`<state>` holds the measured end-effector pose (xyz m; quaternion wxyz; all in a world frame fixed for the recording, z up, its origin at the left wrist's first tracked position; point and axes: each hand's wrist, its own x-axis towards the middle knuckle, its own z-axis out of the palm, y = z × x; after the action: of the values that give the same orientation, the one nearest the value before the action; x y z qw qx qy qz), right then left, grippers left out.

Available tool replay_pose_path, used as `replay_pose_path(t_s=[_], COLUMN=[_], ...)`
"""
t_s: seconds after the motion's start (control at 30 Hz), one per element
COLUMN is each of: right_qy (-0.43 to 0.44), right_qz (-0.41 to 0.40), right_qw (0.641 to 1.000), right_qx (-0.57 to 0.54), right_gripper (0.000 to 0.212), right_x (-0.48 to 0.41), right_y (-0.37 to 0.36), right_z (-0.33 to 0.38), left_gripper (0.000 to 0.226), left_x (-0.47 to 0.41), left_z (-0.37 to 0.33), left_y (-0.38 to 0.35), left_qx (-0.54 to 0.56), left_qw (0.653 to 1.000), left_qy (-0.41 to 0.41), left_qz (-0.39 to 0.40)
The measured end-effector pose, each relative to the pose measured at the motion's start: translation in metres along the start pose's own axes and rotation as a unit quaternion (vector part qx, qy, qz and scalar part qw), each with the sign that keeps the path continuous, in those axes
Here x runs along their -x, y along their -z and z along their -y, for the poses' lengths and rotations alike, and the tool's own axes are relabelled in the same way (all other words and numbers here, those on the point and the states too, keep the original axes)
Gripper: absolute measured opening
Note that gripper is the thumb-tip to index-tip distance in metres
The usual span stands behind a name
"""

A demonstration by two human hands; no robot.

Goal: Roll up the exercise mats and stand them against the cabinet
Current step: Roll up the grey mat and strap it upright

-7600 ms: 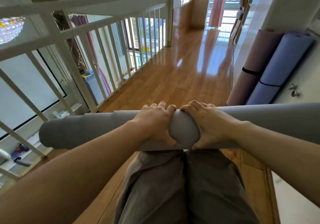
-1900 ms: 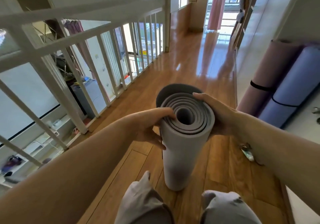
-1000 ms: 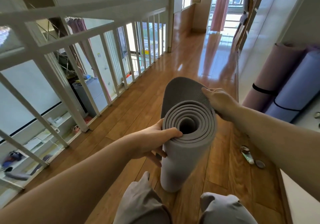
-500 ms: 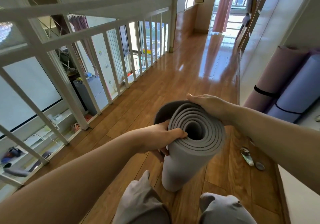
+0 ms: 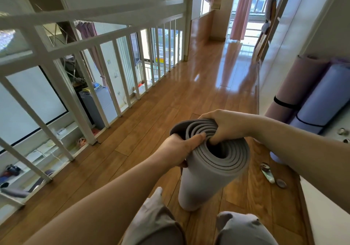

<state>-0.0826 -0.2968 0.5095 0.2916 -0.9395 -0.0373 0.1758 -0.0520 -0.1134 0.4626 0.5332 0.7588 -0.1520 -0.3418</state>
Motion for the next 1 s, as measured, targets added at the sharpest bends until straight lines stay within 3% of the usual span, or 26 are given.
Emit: replay_pose_path(t_s=[0.17, 0.3, 0.37, 0.47, 0.57, 0.73, 0.87, 1.0], right_qy=[-0.01, -0.012, -0.009, 0.008, 0.005, 0.009, 0.01, 0.011], right_qz=[-0.045, -0.112, -0.139, -0.173, -0.212, -0.313, -0.413, -0.417], right_qw=[0.998, 0.992, 0.988, 0.984, 0.977, 0.949, 0.909, 0.905], right_qx=[0.051, 0.053, 0.062, 0.042, 0.024, 0.049, 0.053, 0.079], right_gripper=[0.032, 0.027, 0.029, 0.027, 0.028, 0.027, 0.039, 0.042], right_x=[0.005, 0.011, 0.011, 0.013, 0.02, 0.028, 0.03, 0.02], right_y=[-0.007, -0.016, -0.025, -0.038, -0.04, -0.041, -0.044, -0.054], right_z=[0.001, 0.001, 0.004, 0.007, 0.0, -0.001, 0.007, 0.011], left_gripper=[0.082, 0.092, 0.096, 0.075, 0.053, 0.057, 0.061, 0.053], left_x=[-0.006, -0.011, -0.01, -0.005, 0.002, 0.007, 0.009, 0.018], left_z=[0.004, -0.01, -0.021, -0.031, -0.025, -0.02, -0.029, -0.023], left_y=[0.0, 0.01, 0.011, 0.015, 0.016, 0.0, 0.002, 0.007], left_qx=[0.012, -0.253, -0.282, -0.197, -0.204, -0.222, -0.307, -0.355], left_qw=[0.994, 0.944, 0.949, 0.972, 0.967, 0.971, 0.922, 0.879], left_qy=[-0.027, -0.119, -0.125, -0.033, -0.008, -0.081, -0.196, -0.283], left_qz=[-0.106, -0.173, -0.07, 0.121, 0.155, 0.018, -0.133, -0.145])
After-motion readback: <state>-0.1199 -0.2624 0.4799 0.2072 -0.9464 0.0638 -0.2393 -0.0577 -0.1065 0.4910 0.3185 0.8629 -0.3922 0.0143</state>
